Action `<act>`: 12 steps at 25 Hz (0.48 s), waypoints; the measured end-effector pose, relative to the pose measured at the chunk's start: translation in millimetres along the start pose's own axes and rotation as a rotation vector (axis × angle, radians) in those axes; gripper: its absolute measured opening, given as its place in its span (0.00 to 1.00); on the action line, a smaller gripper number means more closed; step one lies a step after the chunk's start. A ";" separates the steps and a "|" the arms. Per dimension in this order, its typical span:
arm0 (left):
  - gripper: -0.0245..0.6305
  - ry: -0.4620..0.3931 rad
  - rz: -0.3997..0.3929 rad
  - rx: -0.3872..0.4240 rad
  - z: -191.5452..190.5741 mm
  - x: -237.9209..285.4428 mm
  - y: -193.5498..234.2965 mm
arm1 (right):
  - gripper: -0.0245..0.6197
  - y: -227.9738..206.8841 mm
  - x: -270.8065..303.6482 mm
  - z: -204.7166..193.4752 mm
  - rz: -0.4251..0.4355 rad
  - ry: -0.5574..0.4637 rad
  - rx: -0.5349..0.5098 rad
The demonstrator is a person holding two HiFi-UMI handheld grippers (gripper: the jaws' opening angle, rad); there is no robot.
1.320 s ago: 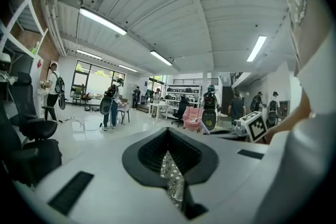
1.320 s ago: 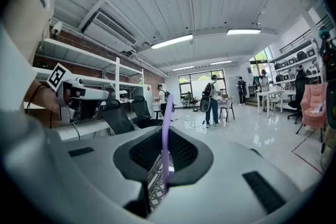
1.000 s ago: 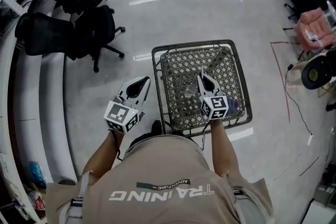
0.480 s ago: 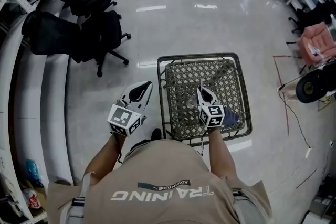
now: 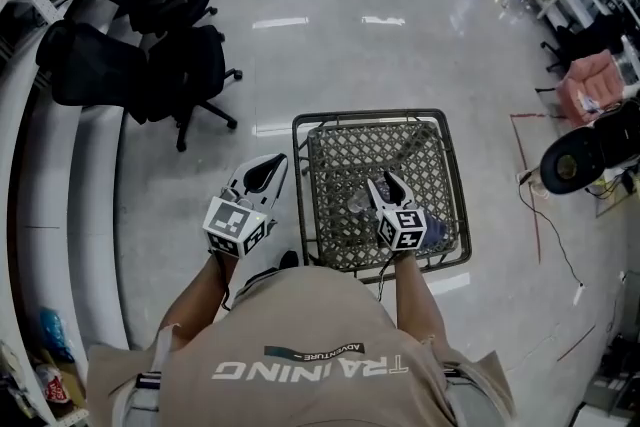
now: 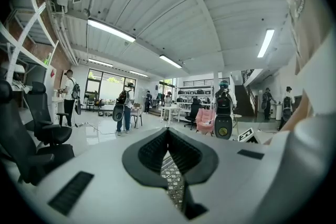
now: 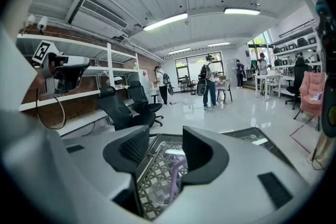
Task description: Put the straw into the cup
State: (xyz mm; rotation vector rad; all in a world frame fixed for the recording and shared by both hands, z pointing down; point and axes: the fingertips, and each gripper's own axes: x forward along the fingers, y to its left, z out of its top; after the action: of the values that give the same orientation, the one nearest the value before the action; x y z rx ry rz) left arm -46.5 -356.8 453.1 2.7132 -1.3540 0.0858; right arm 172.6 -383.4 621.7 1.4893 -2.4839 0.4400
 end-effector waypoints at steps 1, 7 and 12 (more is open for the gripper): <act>0.06 -0.001 -0.007 -0.001 0.4 1.5 -1.1 | 0.37 -0.1 -2.3 3.3 -0.001 -0.006 -0.004; 0.06 -0.012 -0.055 0.004 3.4 11.9 -9.2 | 0.30 3.8 -25.5 34.8 -0.027 -0.071 -0.054; 0.06 -0.013 -0.086 -0.002 0.9 18.6 -15.0 | 0.18 9.8 -54.3 65.2 -0.097 -0.147 -0.077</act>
State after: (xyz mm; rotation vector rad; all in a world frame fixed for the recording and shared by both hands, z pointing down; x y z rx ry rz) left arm -23.4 -362.8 453.0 2.7702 -1.2383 0.0600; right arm 187.4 -357.9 541.6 1.6575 -2.4923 0.2232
